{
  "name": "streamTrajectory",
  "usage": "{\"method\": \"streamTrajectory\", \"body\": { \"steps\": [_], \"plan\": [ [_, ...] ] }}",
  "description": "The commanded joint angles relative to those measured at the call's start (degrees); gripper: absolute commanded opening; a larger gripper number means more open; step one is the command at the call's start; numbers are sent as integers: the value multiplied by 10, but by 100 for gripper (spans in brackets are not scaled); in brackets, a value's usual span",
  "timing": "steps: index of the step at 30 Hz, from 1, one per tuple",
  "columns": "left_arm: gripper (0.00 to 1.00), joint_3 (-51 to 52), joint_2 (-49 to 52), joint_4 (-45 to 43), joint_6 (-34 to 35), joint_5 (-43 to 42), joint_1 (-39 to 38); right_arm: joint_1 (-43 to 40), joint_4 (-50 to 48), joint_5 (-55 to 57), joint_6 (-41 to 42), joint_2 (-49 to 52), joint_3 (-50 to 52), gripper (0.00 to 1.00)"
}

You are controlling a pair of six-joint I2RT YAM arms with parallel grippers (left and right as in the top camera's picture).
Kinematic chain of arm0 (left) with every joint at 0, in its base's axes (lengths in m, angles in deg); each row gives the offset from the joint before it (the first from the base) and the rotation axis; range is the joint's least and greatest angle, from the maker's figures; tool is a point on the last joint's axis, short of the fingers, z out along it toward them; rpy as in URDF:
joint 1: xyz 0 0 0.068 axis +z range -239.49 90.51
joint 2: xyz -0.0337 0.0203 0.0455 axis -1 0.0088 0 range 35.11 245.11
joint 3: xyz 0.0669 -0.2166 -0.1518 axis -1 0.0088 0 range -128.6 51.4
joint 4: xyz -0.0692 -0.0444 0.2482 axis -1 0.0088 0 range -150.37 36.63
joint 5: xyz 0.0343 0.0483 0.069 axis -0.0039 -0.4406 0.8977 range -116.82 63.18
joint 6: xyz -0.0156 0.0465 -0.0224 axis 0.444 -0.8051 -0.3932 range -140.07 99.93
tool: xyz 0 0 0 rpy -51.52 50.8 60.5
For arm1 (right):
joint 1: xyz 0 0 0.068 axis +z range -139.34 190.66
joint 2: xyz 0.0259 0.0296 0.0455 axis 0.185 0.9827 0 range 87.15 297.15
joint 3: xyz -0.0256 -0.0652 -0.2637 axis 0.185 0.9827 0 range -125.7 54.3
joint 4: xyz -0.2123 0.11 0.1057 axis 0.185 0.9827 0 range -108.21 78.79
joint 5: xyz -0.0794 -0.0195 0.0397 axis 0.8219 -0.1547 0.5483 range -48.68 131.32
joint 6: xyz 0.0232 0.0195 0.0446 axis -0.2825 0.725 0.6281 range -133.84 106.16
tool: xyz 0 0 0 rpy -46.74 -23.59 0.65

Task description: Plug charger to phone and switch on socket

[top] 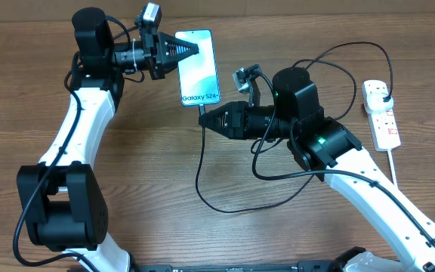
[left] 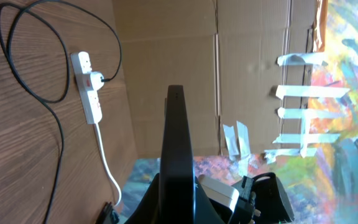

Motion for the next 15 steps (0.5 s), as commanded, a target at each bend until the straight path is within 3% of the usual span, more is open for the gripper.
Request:
{"method": "streamTrajectory", "body": {
  "steps": [1, 15],
  "plan": [
    [4, -5, -12, 1, -22, -90, -12, -25, 2, 52, -5, 1, -9, 9],
    [4, -5, -12, 21, -163, -91, 23, -37, 68, 22, -61, 1, -9, 49]
  ]
}}
